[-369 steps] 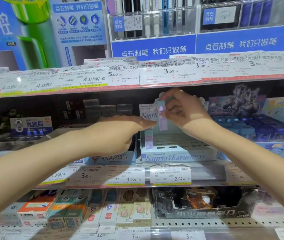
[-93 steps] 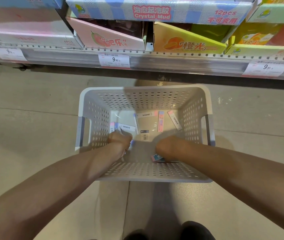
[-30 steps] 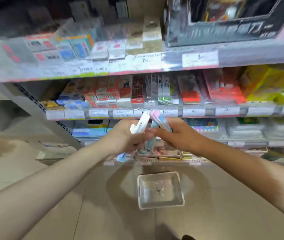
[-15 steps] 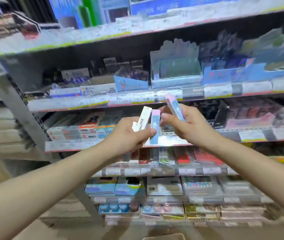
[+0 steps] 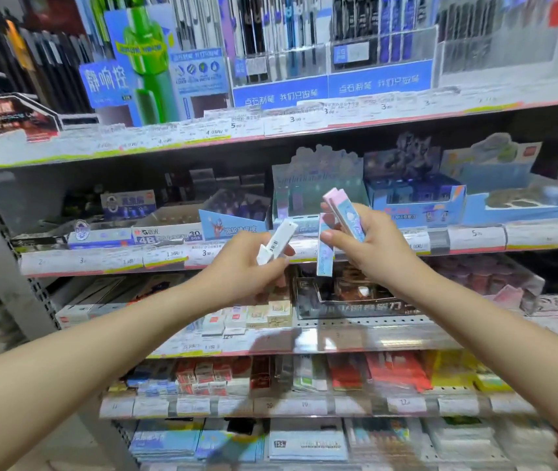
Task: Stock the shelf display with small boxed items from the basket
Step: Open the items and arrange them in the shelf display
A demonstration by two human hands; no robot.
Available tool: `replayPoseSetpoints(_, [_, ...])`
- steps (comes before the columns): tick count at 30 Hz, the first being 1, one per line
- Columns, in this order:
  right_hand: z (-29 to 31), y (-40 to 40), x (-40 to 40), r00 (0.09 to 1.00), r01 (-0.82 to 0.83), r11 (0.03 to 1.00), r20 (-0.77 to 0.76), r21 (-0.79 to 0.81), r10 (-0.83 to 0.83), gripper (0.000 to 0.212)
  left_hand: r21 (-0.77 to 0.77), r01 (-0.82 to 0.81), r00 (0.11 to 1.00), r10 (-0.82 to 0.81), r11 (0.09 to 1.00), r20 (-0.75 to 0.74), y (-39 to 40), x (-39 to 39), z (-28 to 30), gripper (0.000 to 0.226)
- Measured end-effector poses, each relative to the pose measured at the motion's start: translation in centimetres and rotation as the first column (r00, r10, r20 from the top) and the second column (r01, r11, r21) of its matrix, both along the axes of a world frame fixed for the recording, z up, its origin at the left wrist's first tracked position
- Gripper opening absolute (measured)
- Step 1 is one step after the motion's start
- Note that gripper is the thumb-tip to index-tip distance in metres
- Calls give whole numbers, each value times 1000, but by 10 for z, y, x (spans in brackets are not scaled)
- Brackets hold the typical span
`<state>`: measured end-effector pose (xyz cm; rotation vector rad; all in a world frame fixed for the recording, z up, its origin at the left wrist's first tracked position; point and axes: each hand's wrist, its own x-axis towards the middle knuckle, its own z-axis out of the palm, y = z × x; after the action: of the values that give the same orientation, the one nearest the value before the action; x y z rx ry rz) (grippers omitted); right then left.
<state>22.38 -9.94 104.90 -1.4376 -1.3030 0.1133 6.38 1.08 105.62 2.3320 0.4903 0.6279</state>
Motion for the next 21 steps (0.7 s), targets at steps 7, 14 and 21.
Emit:
replayPoseSetpoints(7, [13, 39, 72, 969, 48, 998, 244, -27, -40, 19, 775, 92, 961, 149, 625, -234, 57, 45, 18, 8])
replayPoseSetpoints(14, [31, 81, 101, 893, 62, 997, 448, -41, -37, 30, 880, 121, 943, 223, 460, -246, 103, 60, 27, 65])
replayPoseSetpoints(21, [35, 114, 109, 841, 74, 997, 538, -24, -49, 28, 800, 79, 942, 219, 594, -256, 127, 71, 25, 59])
